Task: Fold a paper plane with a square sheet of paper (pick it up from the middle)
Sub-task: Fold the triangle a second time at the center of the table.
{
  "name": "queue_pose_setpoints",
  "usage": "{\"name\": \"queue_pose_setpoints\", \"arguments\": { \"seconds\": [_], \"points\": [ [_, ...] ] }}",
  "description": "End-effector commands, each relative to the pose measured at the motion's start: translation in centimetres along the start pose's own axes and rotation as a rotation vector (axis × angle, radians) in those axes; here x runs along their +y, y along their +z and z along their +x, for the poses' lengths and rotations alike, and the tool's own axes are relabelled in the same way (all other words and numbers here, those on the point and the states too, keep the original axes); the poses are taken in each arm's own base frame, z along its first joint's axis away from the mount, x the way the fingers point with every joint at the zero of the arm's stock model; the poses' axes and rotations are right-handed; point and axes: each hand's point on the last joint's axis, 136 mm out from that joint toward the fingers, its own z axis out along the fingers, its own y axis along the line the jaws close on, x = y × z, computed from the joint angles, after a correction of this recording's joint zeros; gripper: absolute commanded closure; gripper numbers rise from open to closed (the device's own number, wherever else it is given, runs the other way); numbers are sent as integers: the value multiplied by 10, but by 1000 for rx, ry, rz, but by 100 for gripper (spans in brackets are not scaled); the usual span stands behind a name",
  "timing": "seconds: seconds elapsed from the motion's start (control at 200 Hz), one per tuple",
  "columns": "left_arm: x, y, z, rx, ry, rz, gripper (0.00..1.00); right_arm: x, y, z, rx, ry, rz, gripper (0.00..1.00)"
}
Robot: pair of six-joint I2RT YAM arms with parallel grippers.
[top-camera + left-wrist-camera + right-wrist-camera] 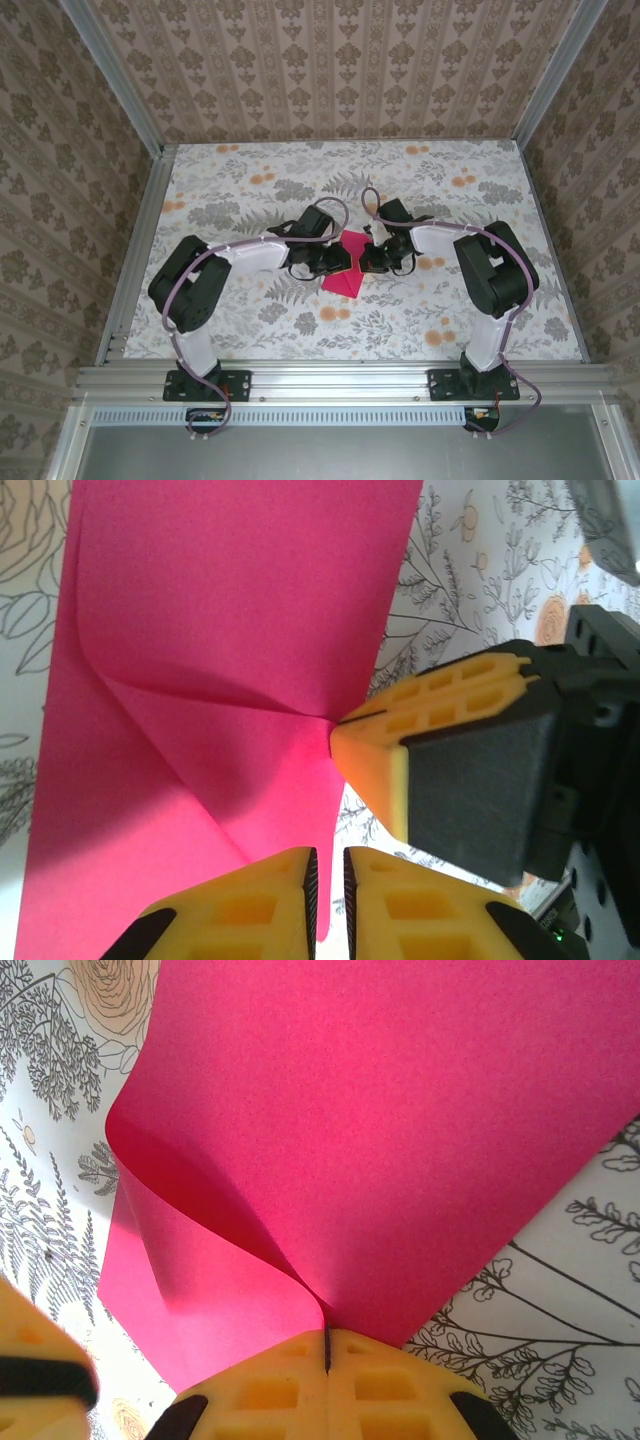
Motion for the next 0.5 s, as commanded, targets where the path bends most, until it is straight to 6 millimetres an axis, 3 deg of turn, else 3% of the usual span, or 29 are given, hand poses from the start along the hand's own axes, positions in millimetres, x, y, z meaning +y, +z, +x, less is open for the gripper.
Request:
{"name": "queue_pose_setpoints", "arguments": {
  "seconds": [0.0, 0.495],
  "points": [
    [-2, 5, -9, -11, 12, 13, 83, -22, 10, 12, 52, 16, 103, 95],
    [25, 18, -7, 0, -35, -5, 83, -28, 10, 13, 61, 25, 133, 96]
  ]
}}
